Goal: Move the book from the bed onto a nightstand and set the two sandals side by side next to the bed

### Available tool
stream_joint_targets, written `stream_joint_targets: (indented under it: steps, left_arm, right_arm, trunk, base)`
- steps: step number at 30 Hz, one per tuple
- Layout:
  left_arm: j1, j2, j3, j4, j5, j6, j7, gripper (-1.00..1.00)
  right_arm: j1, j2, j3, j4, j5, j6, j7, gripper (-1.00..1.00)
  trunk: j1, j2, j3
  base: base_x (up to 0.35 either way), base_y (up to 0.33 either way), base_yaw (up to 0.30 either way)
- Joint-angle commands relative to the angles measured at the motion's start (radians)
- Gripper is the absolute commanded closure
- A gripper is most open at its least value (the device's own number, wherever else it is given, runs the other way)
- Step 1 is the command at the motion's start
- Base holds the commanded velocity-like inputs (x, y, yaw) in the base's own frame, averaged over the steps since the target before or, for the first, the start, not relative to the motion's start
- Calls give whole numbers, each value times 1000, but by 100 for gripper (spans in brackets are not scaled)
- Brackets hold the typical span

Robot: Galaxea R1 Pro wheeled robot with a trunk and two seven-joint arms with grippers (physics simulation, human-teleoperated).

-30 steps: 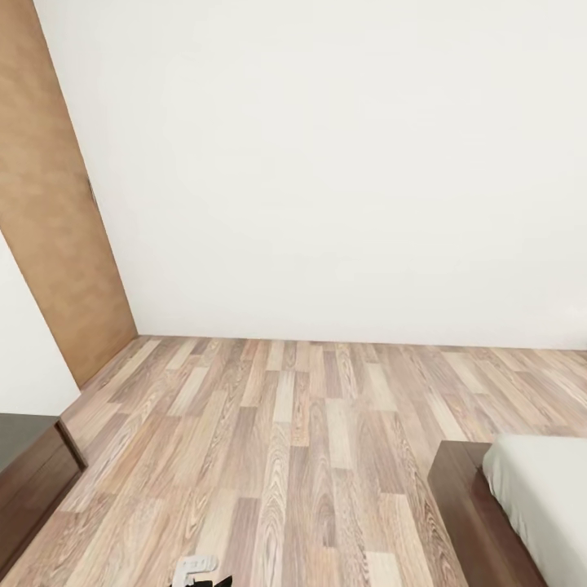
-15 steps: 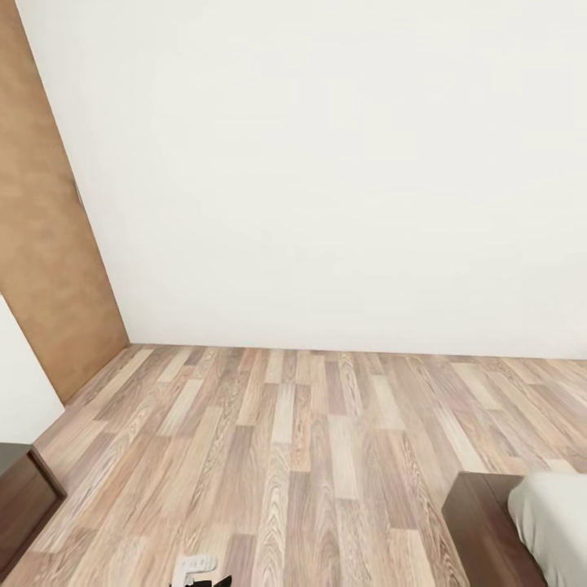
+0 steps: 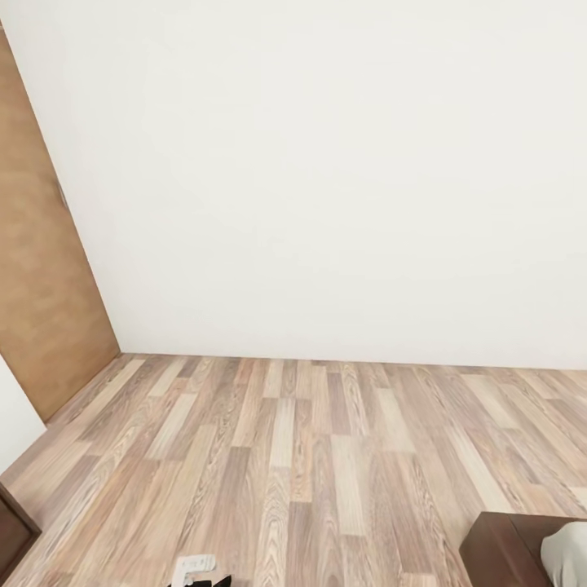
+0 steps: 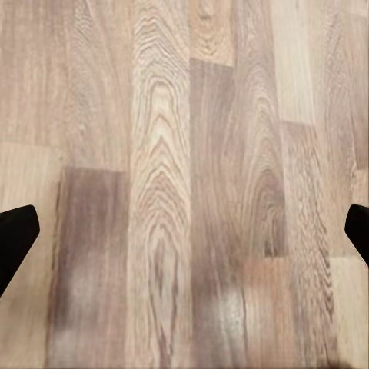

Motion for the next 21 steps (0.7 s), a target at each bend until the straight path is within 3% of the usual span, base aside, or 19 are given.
stream_joint_targets:
  steps: [1, 21]
  left_arm:
    - [-1, 1, -8, 1, 9, -4, -1, -100]
    - [-1, 1, -8, 1, 9, -4, -1, -100]
  right_arm:
    - [-2, 0, -2, 5, -9, -5, 6, -100]
    - [-2, 0, -2, 4, -9, -5, 6, -100]
  trunk:
    - [0, 0, -1]
    - [0, 0, -1]
  base:
    - [334, 0, 0]
    - [325, 0, 0]
